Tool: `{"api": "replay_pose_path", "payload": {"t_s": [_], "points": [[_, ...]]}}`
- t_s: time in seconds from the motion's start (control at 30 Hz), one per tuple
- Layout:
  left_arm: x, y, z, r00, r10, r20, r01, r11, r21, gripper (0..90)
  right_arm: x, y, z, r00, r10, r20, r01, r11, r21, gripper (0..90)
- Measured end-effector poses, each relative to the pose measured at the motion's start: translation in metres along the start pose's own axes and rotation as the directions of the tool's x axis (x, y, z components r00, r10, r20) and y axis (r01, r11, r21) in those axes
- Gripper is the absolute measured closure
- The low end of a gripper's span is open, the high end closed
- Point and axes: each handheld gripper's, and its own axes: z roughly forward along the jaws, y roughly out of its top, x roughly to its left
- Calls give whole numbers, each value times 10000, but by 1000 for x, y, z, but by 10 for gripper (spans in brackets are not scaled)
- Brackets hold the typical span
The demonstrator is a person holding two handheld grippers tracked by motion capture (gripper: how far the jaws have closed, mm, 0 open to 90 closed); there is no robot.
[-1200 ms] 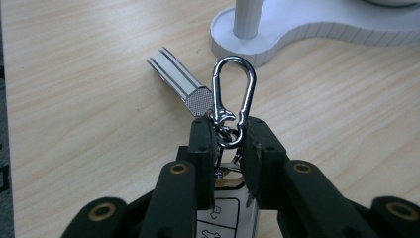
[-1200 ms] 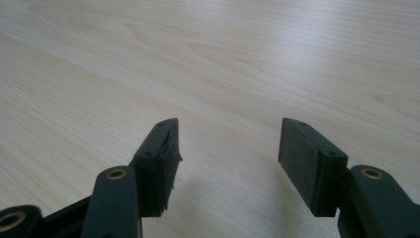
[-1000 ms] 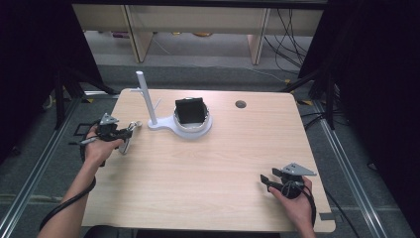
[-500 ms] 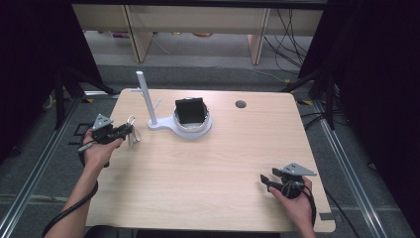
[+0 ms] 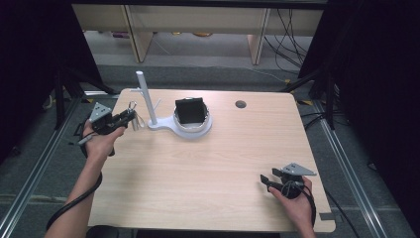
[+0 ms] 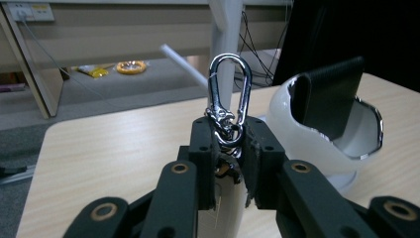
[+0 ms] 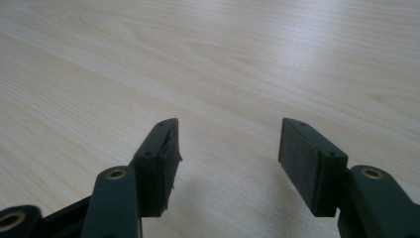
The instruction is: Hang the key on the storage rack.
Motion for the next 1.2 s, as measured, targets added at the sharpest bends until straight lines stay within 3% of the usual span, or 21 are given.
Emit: {"api": "replay_pose_path", "payload": {"t_s": [0.07, 0.2, 0.23, 0.27, 0.3, 0.43, 0.7, 0.87, 0.9, 0.97, 1.1, 1.2], "points": [[-1, 7, 0, 10000, -5, 10, 5, 9999, -153, 757, 1, 0, -2, 9999, 94, 44, -95, 9996, 256, 423], [-2, 21, 0, 9999, 73, -147, -78, 9991, -406, 756, 0, 0, 0, 10000, 34, -10, -34, 10000, 13, 423], [-1, 24, 0, 9999, 73, -145, -80, 9987, -494, 757, 0, 0, -1, 9999, -21, 158, 19, 9999, 124, 423], [-1, 27, 0, 9998, 72, -165, -82, 9982, -587, 756, 0, 0, 0, 10000, -17, -13, 17, 10000, -17, 423], [-1, 30, 0, 9998, 80, -182, -92, 9979, -647, 756, 0, 0, -2, 9998, -96, 166, 93, 9998, 186, 423], [1, 37, 4, 9998, 63, -210, -74, 9987, -511, 756, 0, 0, 0, 10000, 47, 23, -47, 10000, 22, 423], [8, 28, 20, 9971, -762, -52, 760, 9967, -268, 755, 1, 0, -1, 9998, 188, -42, -187, 9997, 129, 422], [5, 22, 33, 9980, -627, -5, 627, 9977, 242, 739, 0, 1, -2, 9999, -41, 149, 38, 9997, 221, 422], [4, 22, 34, 9986, -528, -67, 529, 9983, 252, 712, 0, 0, 0, 10000, 35, -9, -35, 10000, 10, 422], [2, 21, 34, 9991, -398, -109, 401, 9989, 229, 635, 1, 0, -2, 9995, 300, -33, -300, 9994, 144, 422], [-2, 14, 24, 9995, 222, -215, -212, 9988, 442, 527, 0, 0, -3, 9999, 99, 95, -100, 9999, 133, 422], [-3, 1, 11, 9989, 318, -341, -302, 9984, 480, 468, 0, 0, -3, 9998, 196, -1, -196, 9996, 180, 422]]}}
